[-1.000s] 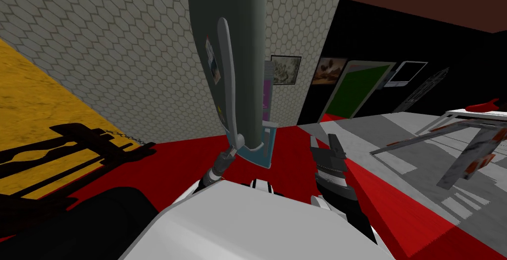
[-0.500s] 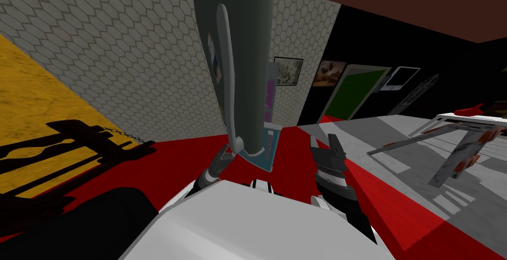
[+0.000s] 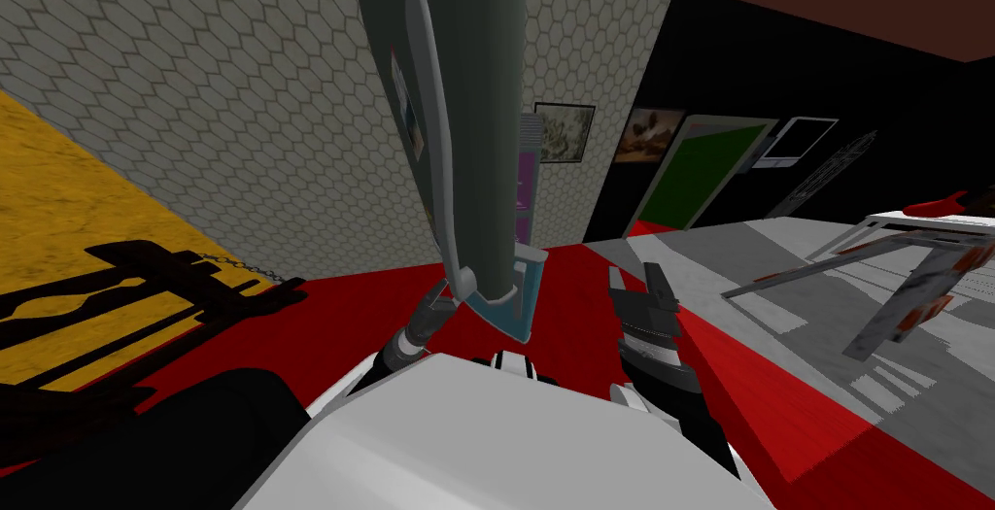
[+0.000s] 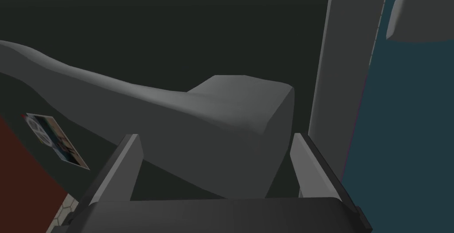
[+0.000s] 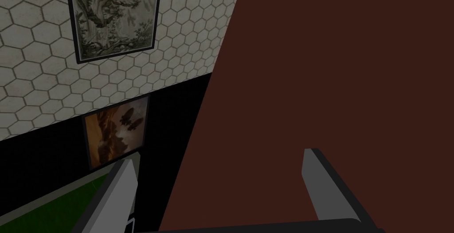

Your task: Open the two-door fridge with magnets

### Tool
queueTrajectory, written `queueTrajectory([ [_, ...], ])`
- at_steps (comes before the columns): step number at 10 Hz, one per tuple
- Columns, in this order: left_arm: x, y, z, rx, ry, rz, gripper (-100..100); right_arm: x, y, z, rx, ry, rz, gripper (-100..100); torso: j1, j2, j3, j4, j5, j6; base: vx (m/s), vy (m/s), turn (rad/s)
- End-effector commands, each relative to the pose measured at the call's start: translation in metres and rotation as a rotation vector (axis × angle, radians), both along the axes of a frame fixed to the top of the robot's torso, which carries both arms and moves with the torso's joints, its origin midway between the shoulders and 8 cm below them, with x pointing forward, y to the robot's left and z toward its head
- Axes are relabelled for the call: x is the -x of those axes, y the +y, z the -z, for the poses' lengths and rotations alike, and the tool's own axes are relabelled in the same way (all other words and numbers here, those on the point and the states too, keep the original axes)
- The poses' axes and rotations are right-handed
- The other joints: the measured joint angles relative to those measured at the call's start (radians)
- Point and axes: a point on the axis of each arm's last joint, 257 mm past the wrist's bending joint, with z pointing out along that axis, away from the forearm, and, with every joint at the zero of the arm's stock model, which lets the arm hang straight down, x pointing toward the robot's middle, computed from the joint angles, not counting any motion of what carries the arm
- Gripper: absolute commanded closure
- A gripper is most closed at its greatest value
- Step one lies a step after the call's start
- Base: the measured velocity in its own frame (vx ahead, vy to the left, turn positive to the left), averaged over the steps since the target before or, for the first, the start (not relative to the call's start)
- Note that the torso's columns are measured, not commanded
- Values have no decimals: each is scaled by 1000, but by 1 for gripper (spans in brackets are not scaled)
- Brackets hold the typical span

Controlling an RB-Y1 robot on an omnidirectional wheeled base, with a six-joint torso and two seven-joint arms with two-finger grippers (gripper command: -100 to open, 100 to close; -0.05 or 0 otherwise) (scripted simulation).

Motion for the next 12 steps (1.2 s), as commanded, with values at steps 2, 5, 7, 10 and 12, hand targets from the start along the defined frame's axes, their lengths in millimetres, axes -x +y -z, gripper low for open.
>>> queueTrajectory([
  [2,2,1,-22,9,-36,7,-100,0,0,0,0,0,0,0,-3,-1,-2,2,-2,0,-3,-3,4],
  [5,3,1,-27,9,-36,9,-100,0,0,0,0,0,0,0,-4,-1,-3,5,-4,0,1,-8,-1],
  [7,3,1,-27,9,-36,9,-100,0,0,0,0,0,0,0,-3,0,-3,4,-4,0,0,0,0],
  [10,0,2,-5,-9,31,-1,-100,0,0,0,0,0,0,0,-4,1,-4,6,-6,-1,0,0,0],
  [12,-1,3,-1,-8,45,-3,0,0,0,0,0,0,0,0,-6,-2,0,-5,-1,0,0,0,0],
])
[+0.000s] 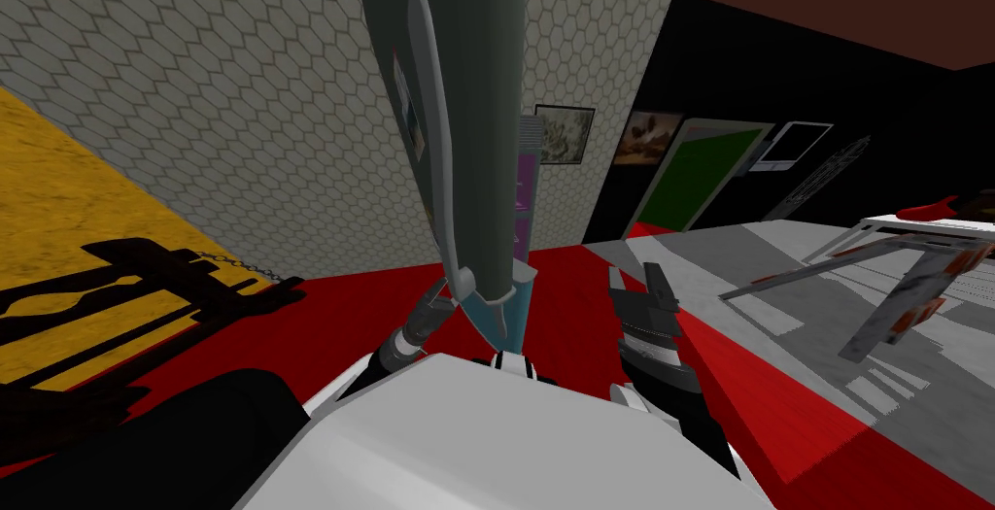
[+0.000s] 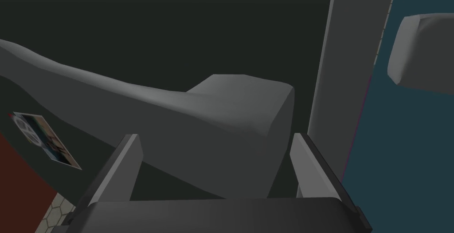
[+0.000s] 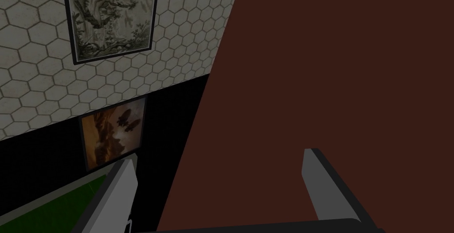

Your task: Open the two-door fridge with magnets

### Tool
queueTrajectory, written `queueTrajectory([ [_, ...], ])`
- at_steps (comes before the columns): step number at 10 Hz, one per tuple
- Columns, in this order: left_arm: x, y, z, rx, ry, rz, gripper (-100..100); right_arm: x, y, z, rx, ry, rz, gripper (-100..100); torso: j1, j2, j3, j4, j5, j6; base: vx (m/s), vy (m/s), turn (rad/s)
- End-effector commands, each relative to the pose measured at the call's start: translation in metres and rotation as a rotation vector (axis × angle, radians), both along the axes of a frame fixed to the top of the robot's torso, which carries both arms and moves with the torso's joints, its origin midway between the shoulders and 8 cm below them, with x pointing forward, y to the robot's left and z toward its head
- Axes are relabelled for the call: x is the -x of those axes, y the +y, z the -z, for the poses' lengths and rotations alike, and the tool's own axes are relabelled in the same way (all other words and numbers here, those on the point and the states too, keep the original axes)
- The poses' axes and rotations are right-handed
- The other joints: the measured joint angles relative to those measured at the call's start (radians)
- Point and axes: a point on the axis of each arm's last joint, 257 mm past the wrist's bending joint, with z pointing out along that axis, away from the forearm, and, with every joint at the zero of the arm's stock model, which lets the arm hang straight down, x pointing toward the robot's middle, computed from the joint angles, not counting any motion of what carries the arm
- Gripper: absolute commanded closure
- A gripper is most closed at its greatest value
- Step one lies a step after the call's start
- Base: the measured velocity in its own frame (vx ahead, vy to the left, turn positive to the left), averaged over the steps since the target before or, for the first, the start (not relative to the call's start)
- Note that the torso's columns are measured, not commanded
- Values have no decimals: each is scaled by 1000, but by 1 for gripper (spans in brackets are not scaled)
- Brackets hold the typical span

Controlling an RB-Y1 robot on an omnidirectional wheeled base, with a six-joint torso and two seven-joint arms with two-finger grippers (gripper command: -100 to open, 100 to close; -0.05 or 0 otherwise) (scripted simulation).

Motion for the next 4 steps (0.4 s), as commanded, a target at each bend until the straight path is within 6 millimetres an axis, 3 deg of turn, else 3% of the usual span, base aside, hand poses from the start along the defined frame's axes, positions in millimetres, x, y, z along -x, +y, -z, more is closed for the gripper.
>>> queueTrajectory([
  [1,0,0,1,1,4,-1,0,0,0,0,0,0,0,0,0,-1,0,-2,1,0,0,0,0],
  [4,-1,1,2,3,9,-3,0,0,0,0,0,0,0,0,1,-2,1,-4,3,1,0,0,0],
])
